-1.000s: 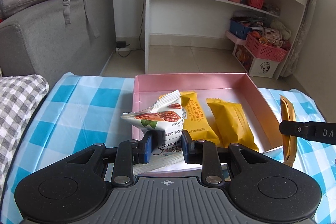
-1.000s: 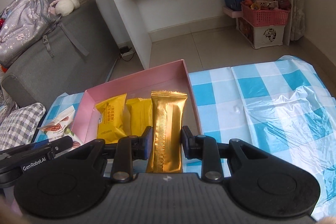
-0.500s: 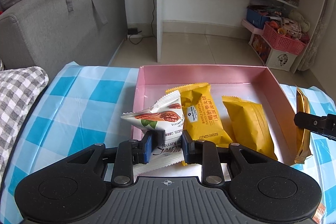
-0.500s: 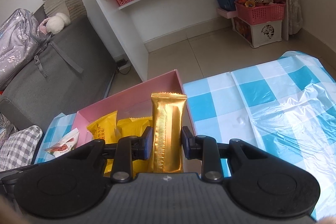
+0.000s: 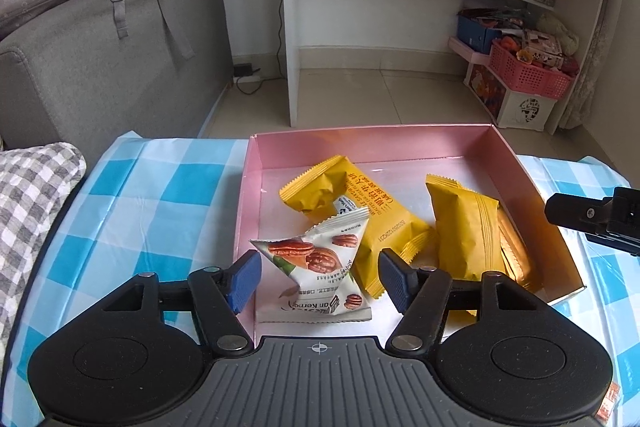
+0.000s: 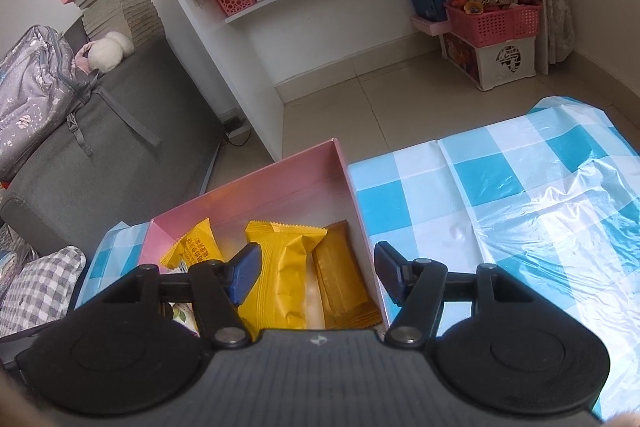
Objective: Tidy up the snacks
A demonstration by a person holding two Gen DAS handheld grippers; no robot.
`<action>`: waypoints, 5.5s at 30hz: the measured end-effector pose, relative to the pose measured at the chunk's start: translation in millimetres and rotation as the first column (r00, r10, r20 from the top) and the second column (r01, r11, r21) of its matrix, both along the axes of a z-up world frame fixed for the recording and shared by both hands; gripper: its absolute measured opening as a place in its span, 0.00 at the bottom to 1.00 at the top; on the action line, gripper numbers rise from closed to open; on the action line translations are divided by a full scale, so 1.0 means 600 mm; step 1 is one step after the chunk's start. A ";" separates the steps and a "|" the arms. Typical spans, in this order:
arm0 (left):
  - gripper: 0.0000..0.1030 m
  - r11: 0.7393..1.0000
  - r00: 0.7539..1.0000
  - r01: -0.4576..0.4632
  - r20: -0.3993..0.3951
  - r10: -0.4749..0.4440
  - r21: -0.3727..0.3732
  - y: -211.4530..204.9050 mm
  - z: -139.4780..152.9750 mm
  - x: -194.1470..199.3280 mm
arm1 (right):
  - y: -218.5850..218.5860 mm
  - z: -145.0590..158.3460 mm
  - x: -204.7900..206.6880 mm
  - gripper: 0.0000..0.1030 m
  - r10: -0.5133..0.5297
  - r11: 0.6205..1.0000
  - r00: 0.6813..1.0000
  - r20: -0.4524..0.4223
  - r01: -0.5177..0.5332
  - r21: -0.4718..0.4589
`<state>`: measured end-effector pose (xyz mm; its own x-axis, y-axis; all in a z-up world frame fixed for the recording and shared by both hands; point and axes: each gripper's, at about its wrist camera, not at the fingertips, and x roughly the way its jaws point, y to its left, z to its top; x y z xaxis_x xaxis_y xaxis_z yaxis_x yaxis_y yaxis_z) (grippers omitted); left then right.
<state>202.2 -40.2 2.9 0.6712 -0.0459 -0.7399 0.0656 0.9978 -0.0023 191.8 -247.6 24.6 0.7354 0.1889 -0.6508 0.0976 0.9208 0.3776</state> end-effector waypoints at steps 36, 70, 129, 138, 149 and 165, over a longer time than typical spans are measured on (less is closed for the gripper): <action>0.93 1.000 0.997 0.002 -0.081 -0.004 -0.030 0.161 0.020 -0.146 | 0.012 0.036 -0.121 0.94 0.100 0.975 0.992 -0.083 -0.114 -0.190; 0.93 0.976 0.972 0.208 -0.124 -0.199 0.063 0.210 -0.097 -0.170 | 0.089 -0.047 -0.234 0.93 0.263 0.910 0.863 -0.432 -0.371 -0.187; 0.40 0.981 0.967 0.194 -0.174 -0.186 0.030 0.143 -0.026 -0.196 | 0.051 -0.030 -0.226 0.24 0.222 0.915 0.898 -0.379 -0.326 -0.236; 0.40 0.973 0.962 0.220 -0.180 -0.206 0.063 0.124 -0.023 -0.213 | 0.032 -0.033 -0.214 0.52 0.190 0.950 0.899 -0.395 -0.269 -0.157; 0.40 0.980 0.965 0.192 -0.190 -0.178 0.055 0.139 -0.025 -0.209 | 0.063 -0.080 -0.209 0.42 0.191 0.901 0.857 -0.478 -0.347 -0.261; 0.11 0.990 0.979 0.144 -0.143 -0.143 -0.002 0.167 0.015 -0.206 | 0.045 -0.006 -0.211 0.15 0.226 0.917 0.903 -0.366 -0.324 -0.232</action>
<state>78.9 59.8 12.2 0.5458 -0.1276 -0.8282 0.2076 0.9781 -0.0139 65.0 -220.7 21.1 0.4183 0.1265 -0.8994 -0.1033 0.9905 0.0913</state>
